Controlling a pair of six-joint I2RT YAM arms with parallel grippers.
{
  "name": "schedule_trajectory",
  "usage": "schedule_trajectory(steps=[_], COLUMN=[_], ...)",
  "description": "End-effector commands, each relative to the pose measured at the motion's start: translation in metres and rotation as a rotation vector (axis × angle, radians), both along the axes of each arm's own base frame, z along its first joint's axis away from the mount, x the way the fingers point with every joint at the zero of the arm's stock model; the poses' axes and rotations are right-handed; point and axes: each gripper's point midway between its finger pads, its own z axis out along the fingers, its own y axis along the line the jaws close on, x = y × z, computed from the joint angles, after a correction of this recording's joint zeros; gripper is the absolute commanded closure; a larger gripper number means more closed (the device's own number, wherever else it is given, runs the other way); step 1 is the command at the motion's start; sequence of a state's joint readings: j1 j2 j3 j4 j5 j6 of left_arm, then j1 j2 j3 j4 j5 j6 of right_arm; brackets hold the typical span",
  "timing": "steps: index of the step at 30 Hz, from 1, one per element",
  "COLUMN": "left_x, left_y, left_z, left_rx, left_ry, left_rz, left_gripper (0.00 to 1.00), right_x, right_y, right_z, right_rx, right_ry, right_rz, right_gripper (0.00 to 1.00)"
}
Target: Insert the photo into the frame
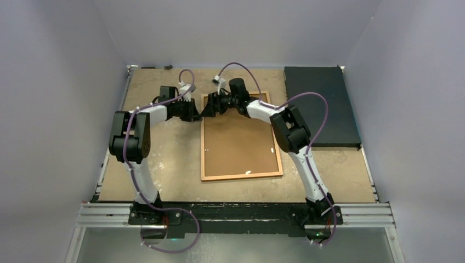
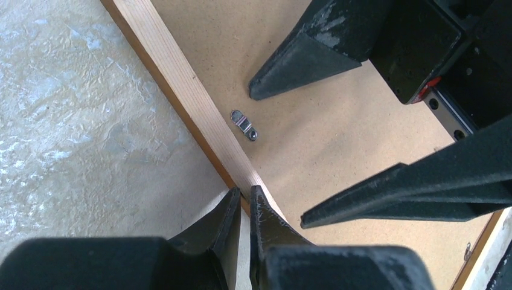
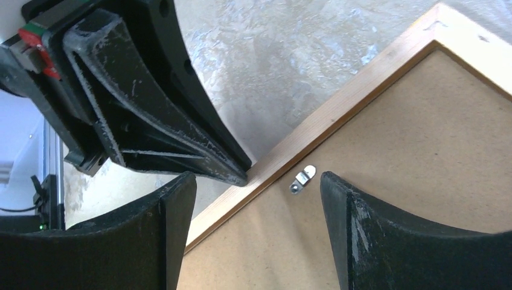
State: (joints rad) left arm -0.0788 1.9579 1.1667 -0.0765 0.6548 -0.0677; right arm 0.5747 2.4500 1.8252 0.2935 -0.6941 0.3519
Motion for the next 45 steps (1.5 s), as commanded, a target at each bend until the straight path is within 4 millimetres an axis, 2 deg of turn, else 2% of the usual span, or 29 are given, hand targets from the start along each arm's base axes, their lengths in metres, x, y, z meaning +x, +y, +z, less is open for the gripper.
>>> schedule_trajectory(steps=[1,10,17,26,36,45], left_x=[-0.003,-0.005,-0.007,-0.006,-0.007,-0.007], left_y=[0.006,0.006,0.006,0.007,0.009,0.009], left_z=[-0.023,-0.023,-0.023,-0.024,-0.025,-0.025], left_rx=[0.034,0.039,0.042,0.044,0.057,0.060], left_ry=[0.029,0.026,0.025,0.024,0.021,0.023], left_rz=[0.011,0.005,0.000,0.000,0.002,0.001], left_gripper=[0.94,0.95,0.96,0.97,0.97,0.98], right_x=[-0.010,-0.003,0.002,-0.012,-0.032,-0.036], right_y=[0.003,0.000,0.000,0.007,0.010,0.010], right_z=[0.011,0.006,-0.006,-0.009,0.004,0.003], right_rx=[0.017,-0.038,-0.072,-0.065,0.012,0.017], right_ry=[-0.032,-0.056,-0.062,-0.060,-0.046,-0.032], right_rz=[0.109,0.098,0.089,0.143,0.230,0.253], right_gripper=[0.23,0.23,0.23,0.26,0.29,0.30])
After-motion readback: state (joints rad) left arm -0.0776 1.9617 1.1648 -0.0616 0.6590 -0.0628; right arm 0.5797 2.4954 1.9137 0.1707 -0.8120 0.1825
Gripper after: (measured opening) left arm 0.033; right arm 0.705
